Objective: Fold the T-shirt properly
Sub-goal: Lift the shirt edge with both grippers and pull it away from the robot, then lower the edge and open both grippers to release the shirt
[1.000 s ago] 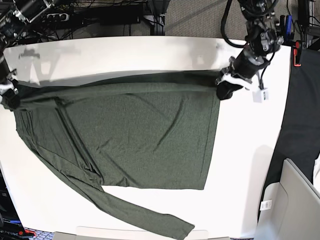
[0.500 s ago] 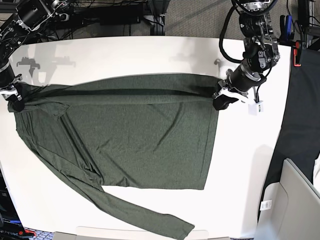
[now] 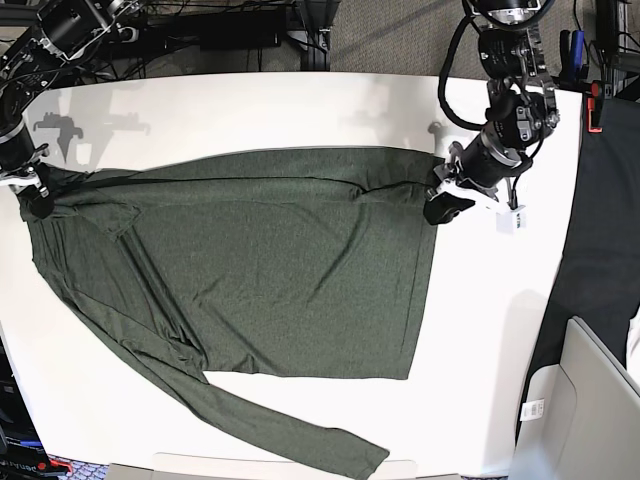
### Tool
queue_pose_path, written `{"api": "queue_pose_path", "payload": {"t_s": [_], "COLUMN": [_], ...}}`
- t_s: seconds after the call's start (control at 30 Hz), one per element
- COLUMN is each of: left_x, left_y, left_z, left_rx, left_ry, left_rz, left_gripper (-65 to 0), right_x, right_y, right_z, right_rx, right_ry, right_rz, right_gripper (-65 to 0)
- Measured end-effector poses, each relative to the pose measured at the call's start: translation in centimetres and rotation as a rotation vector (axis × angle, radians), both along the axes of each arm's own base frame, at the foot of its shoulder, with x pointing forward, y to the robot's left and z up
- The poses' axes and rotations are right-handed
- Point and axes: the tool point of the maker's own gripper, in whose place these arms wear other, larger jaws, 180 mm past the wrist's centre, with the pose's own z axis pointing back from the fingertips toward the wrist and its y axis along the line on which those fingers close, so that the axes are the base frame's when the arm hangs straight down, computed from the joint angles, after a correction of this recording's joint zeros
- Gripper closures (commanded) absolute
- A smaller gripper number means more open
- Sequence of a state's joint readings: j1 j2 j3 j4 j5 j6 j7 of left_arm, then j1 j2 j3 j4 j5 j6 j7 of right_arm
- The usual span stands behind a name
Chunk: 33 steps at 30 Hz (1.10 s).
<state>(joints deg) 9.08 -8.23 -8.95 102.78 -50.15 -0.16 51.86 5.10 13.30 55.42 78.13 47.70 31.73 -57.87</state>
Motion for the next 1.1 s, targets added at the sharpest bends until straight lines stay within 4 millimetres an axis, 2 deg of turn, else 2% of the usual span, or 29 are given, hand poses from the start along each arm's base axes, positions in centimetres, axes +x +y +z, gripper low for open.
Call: {"api": "queue_pose_path", "payload": {"t_s": [0.13, 0.2, 0.23, 0.33, 0.37, 0.57, 0.7, 0.83, 1.0, 1.1], "left_x": [-0.1, -1.2, -2.1, -5.2, -5.7, -6.4, -7.8, -8.3, -8.8, -8.7], "left_y": [0.2, -0.3, -0.6, -0.6, -0.6, -1.5, -1.7, -1.7, -2.5, -3.1], "left_z": [0.9, 1.8, 1.6, -1.2, -1.6, -0.8, -1.3, -1.6, -2.4, -2.4], "left_rx": [0.011, 0.016, 0.011, 0.028, 0.026, 0.017, 0.019, 0.017, -0.023, -0.041], "left_ry": [-0.022, -0.046, -0.034, 0.098, 0.117, 0.111, 0.147, 0.161, 0.189, 0.192], "left_rz": [0.002, -0.016, -0.029, -0.045, -0.045, -0.082, -0.096, -0.096, -0.084, -0.083], "left_gripper": [-9.8, -9.9, -9.9, -10.0, -10.4, -13.2, -13.2, -13.5, -22.8, -27.2], "right_x": [0.0, -0.1, -0.3, -1.1, -1.2, -1.4, -3.6, -5.5, -7.5, -7.6], "right_y": [0.0, 0.0, -0.1, -0.1, 0.0, 0.1, 0.5, 0.7, 0.8, 0.9], "right_z": [0.0, -0.1, -0.2, -0.8, -0.9, -0.9, -1.7, -2.5, -3.1, -3.0], "right_rx": [0.001, 0.002, 0.002, 0.004, 0.005, 0.016, 0.066, 0.094, 0.125, 0.132], "right_ry": [-0.001, 0.002, 0.007, 0.028, 0.034, 0.024, 0.024, 0.043, 0.057, 0.053], "right_rz": [0.000, -0.003, -0.005, -0.004, -0.003, -0.001, -0.001, -0.007, -0.011, -0.011], "right_gripper": [-8.7, -8.7, -8.7, -8.8, -8.8, -8.8, -8.7, -8.7, -8.7, -8.7]}}
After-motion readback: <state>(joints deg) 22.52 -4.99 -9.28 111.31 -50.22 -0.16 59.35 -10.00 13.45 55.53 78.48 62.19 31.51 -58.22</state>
